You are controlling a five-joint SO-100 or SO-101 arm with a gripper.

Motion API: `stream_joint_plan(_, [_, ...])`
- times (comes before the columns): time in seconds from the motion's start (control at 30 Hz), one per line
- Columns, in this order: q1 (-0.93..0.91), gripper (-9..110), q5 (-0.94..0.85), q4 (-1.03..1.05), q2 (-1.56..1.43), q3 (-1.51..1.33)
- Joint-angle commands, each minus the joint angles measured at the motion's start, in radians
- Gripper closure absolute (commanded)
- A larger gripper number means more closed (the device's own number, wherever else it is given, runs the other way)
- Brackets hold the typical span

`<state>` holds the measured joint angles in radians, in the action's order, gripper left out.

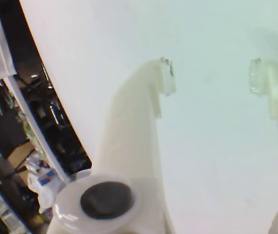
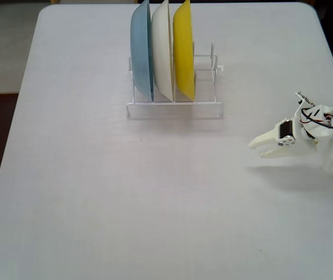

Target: Please take one of the plates.

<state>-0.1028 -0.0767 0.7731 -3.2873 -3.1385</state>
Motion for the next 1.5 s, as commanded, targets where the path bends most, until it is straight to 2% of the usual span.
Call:
stream_joint_plan(0.0, [-0.006, 82, -0.003, 0.009, -0.023, 0.052])
stream_joint_plan(0.47, [0.031, 102, -0.012, 0.008, -0.023, 0.049])
stream_joint_plan(1.13, [0.124, 102, 0.034, 0.011, -0.025, 0.048])
stream_joint_plan(1.33, [0.124, 102, 0.028, 0.130, -0.025, 0.083])
stream_joint_plan(1.47, [0.124, 102, 0.038, 0.130, -0.025, 0.084])
